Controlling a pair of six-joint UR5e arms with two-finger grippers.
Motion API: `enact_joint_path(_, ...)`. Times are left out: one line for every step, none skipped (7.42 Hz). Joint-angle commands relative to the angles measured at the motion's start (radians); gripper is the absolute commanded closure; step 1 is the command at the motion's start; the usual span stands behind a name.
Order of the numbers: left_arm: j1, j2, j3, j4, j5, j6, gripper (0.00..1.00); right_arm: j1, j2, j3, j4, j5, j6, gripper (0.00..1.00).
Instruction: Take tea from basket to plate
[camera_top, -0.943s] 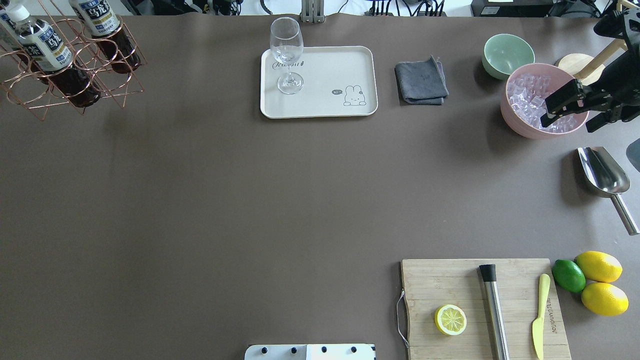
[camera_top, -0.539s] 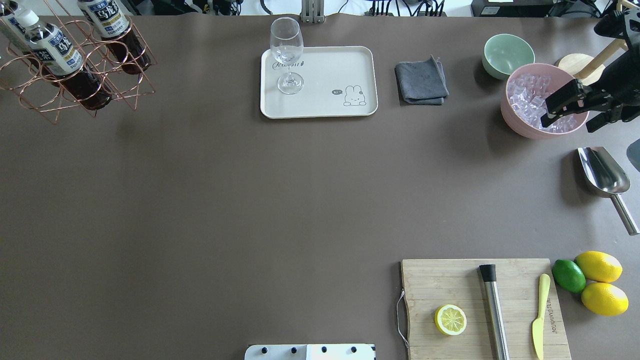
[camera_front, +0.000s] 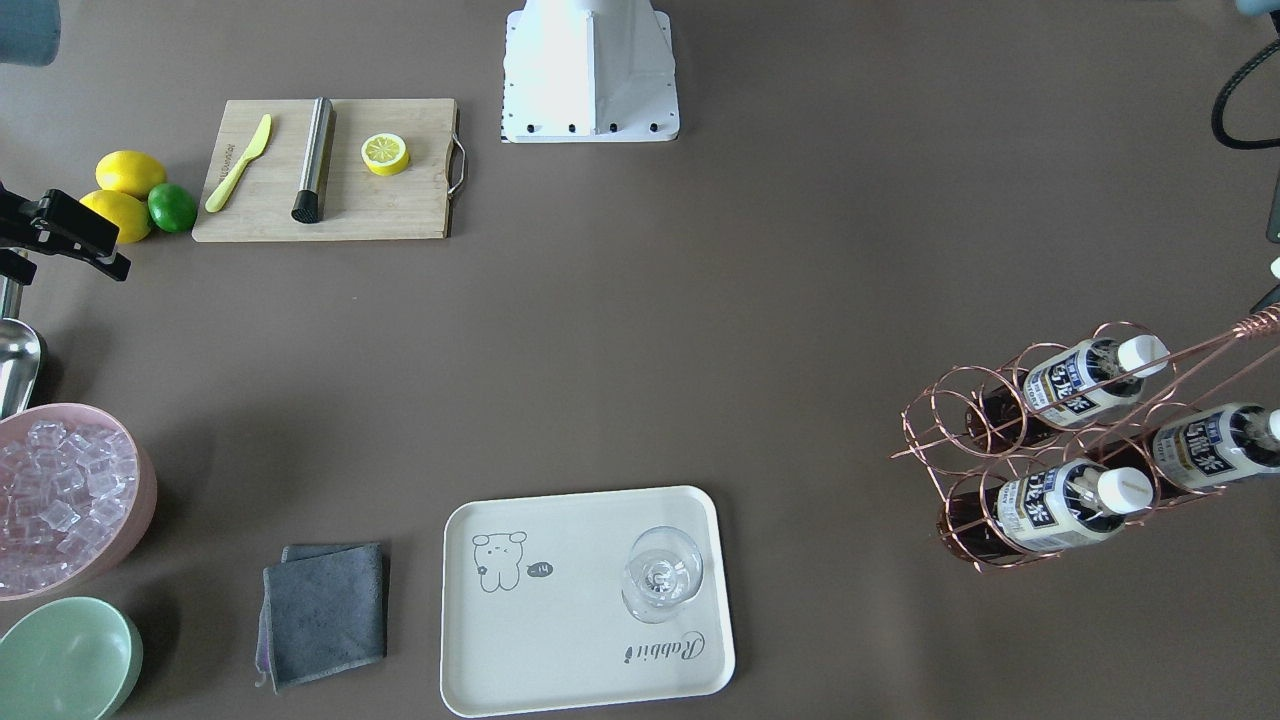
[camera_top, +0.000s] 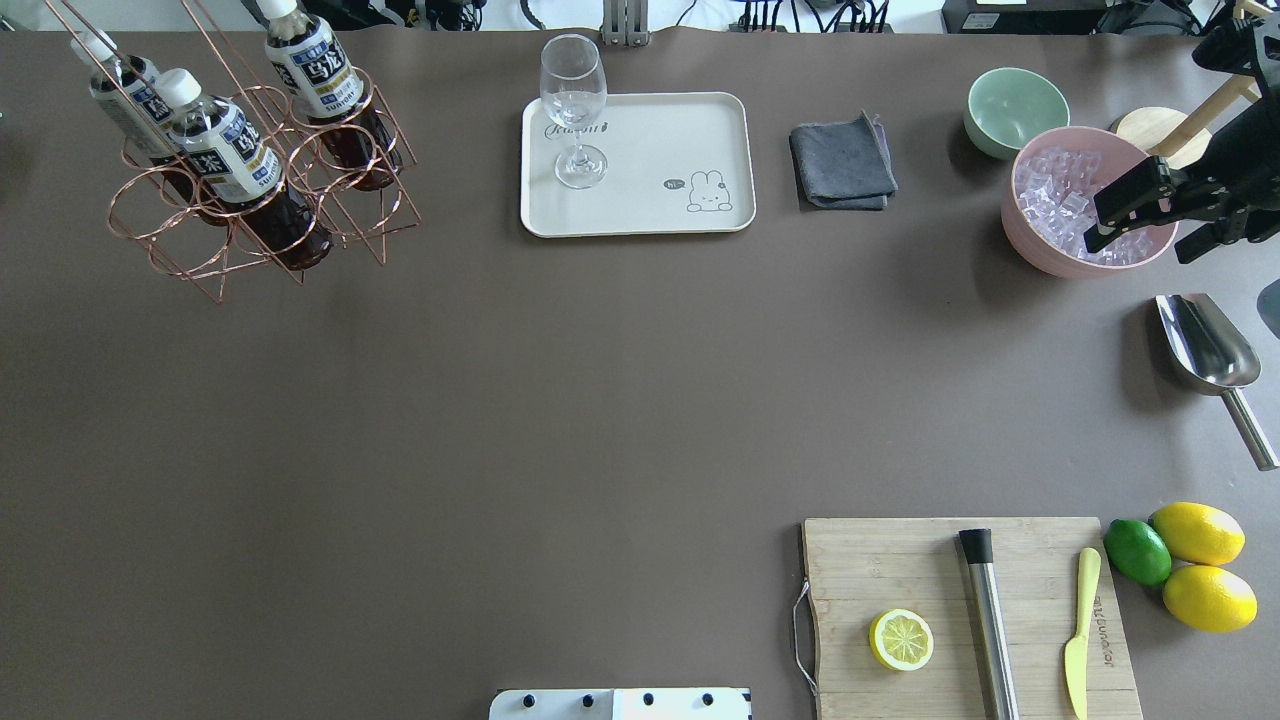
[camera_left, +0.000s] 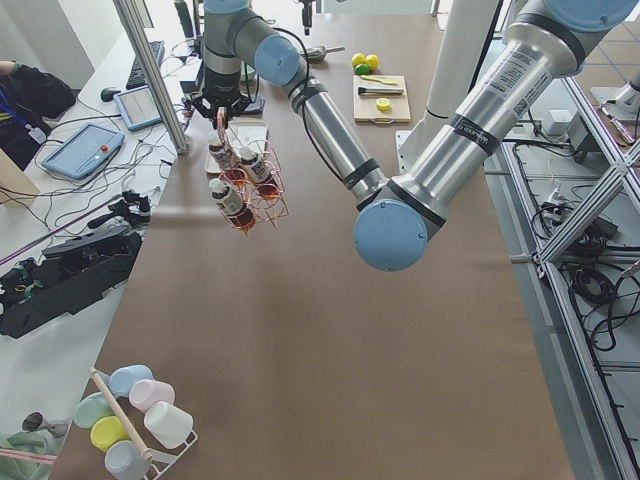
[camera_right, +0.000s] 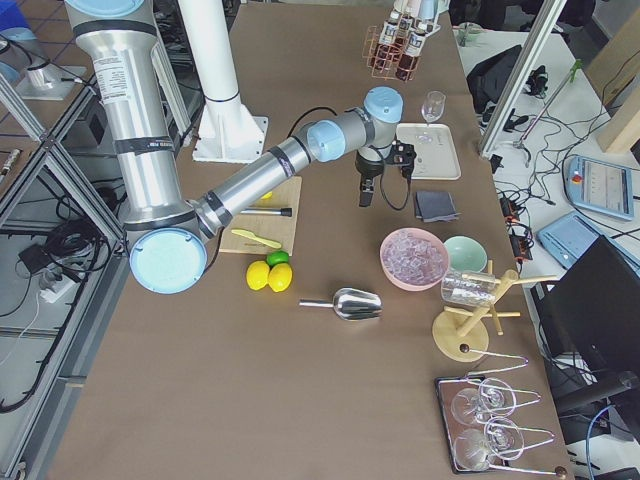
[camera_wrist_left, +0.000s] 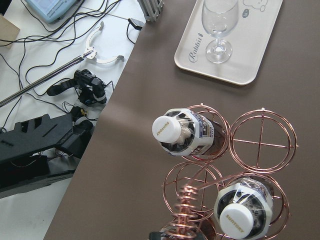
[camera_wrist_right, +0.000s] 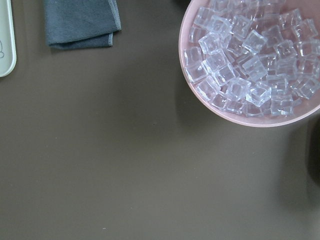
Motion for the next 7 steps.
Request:
enact_joint_path(0.217, -0.095, -0.116, 0.127, 0.142, -0.008, 1.0, 0.001, -0.002, 0.003, -0.003, 0.0, 0.0, 0.01)
enact_joint_path(0.289, -0.143, -0.123, 0.135, 0.149, -0.05, 1.0, 0.001, 0.0, 0.003, -0.003, 0.0, 0.0, 0.01)
enact_joint_path(0.329, -0.164, -0.119, 0.132, 0.157, -0.047, 1.0, 0.001, -0.002, 0.003, -0.004, 0.0, 0.0, 0.01)
enact_joint_path(0.368, -0.195, -0.106, 0.132, 0.19, -0.047, 1.0, 0.001, -0.002, 0.003, -0.004, 0.0, 0.0, 0.01)
enact_joint_path(0.417, -0.244, -0.08, 0.135, 0.212, -0.053, 1.0, 0.001, -0.002, 0.003, -0.004, 0.0, 0.0, 0.01)
enact_joint_path(0.466, -0.284, -0.068, 0.142, 0.215, -0.077, 1.0, 0.001, -0.002, 0.003, -0.004, 0.0, 0.0, 0.01)
enact_joint_path(0.503, -0.292, -0.094, 0.139, 0.215, -0.147, 1.0, 0.001, -0.002, 0.003, -0.004, 0.0, 0.0, 0.01)
